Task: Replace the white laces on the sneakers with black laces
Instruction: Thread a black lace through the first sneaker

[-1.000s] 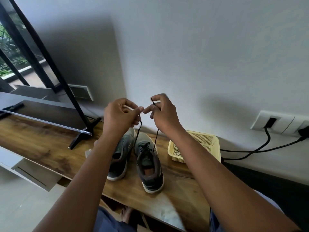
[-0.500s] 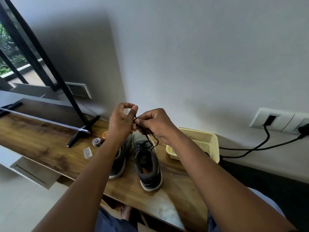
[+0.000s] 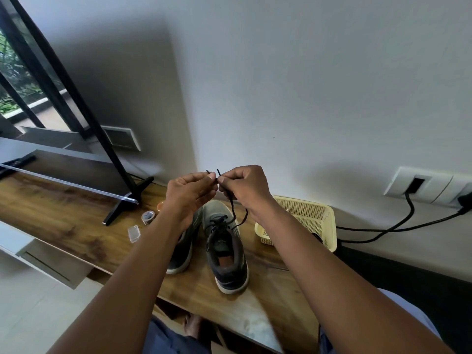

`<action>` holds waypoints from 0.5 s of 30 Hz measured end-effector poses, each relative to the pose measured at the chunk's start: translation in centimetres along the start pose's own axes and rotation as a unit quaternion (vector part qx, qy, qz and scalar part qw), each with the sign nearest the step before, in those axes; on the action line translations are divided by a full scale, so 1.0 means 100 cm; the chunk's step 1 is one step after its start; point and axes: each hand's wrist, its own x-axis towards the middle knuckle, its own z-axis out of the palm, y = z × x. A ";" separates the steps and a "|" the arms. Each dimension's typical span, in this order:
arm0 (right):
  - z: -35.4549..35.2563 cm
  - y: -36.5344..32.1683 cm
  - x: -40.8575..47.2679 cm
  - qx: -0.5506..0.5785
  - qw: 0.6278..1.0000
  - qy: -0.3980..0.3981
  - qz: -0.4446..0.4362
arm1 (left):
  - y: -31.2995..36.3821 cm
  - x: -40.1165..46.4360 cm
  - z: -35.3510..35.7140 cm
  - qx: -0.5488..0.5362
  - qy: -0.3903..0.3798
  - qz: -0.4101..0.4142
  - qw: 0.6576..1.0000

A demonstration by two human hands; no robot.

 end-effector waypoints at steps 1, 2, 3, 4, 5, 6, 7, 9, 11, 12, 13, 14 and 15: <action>0.000 0.001 0.000 -0.012 1.000 0.002 -0.005 | -0.001 0.001 -0.001 0.006 0.002 0.001 1.000; 0.000 0.002 0.001 -0.025 1.000 0.008 -0.010 | -0.002 0.001 -0.001 0.013 0.003 0.000 1.000; 0.000 0.003 0.002 -0.041 0.999 0.014 -0.014 | -0.003 0.002 -0.002 0.019 0.004 0.000 1.000; 0.000 0.004 0.002 -0.059 0.998 0.021 -0.021 | -0.003 0.002 -0.002 0.025 0.005 -0.001 1.000; 0.001 0.005 0.002 -0.078 0.996 0.024 -0.029 | -0.004 0.003 -0.002 0.029 0.005 -0.001 1.000; 0.001 0.005 0.003 -0.094 0.995 0.026 -0.037 | -0.004 0.003 -0.002 0.032 0.005 0.000 0.999; 0.001 0.005 0.003 -0.107 0.993 0.025 -0.044 | -0.005 0.003 -0.002 0.034 0.005 0.002 0.999; 0.002 0.006 0.002 -0.130 0.990 0.018 -0.058 | -0.006 0.003 -0.003 0.034 0.004 0.005 0.999; 0.004 0.008 0.002 -0.153 0.986 0.016 -0.070 | -0.007 0.003 -0.004 0.037 0.002 0.005 0.999; 0.004 0.009 0.002 -0.159 0.984 0.017 -0.074 | -0.007 0.003 -0.004 0.038 0.001 0.003 0.999; 0.004 0.010 0.002 -0.160 0.984 0.018 -0.077 | -0.007 0.003 -0.004 0.038 -0.001 0.001 0.999; 0.004 0.010 0.002 -0.156 0.984 0.020 -0.078 | -0.007 0.003 -0.004 0.040 -0.001 -0.001 0.999; 0.003 0.011 0.002 -0.153 0.985 0.021 -0.079 | -0.007 0.003 -0.004 0.043 -0.001 0.000 0.999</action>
